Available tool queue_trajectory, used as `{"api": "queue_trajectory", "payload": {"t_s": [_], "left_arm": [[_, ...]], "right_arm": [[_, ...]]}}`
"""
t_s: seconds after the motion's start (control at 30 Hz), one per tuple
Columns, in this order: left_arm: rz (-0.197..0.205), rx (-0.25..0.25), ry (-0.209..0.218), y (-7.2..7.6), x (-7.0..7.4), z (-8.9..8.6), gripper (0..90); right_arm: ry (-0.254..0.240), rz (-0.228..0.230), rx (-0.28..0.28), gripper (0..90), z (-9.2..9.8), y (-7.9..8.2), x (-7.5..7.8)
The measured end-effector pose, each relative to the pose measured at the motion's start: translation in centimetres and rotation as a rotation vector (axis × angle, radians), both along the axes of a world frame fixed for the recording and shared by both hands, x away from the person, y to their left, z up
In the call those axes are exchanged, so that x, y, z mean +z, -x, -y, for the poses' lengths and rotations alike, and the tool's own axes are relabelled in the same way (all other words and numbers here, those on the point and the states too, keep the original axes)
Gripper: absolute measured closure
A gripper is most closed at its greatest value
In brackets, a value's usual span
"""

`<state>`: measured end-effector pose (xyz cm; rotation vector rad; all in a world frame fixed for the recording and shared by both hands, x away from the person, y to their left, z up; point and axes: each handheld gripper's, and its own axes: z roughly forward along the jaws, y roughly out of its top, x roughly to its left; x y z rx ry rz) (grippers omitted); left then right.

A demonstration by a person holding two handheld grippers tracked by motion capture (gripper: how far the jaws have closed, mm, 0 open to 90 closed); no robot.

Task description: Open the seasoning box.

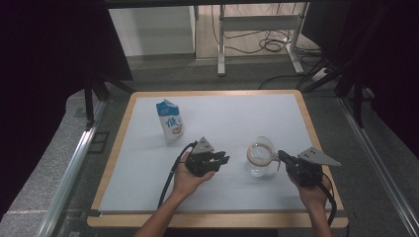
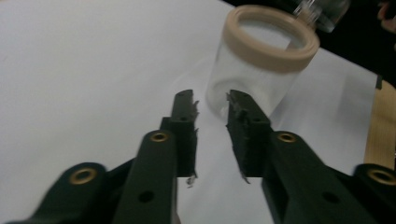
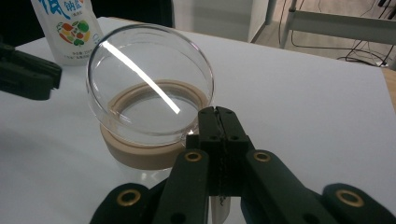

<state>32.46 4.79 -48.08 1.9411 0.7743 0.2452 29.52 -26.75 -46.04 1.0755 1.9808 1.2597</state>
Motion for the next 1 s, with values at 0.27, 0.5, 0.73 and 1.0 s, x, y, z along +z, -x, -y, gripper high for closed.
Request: {"api": "queue_trajectory", "payload": {"t_s": [0.27, 0.5, 0.73, 1.0], "left_arm": [[0.019, -0.052, -0.006, -1.6, 0.9, 3.5, 89.8], [0.021, -0.085, -0.033, -1.9, 1.2, 5.3, 90.0], [0.019, -0.097, -0.015, -2.0, 1.9, 5.8, 90.0], [0.026, -0.129, -0.016, -1.9, 2.6, 6.6, 90.0]], "right_arm": [[0.001, 0.005, 0.008, 90.0, 0.1, 0.0, 0.0], [-0.004, 0.003, 0.014, 90.0, 0.2, -0.1, -0.1], [-0.007, 0.008, 0.006, 90.0, 0.3, 0.0, -0.1], [-0.010, -0.003, -0.017, 90.0, 0.7, 1.1, -0.5]]}}
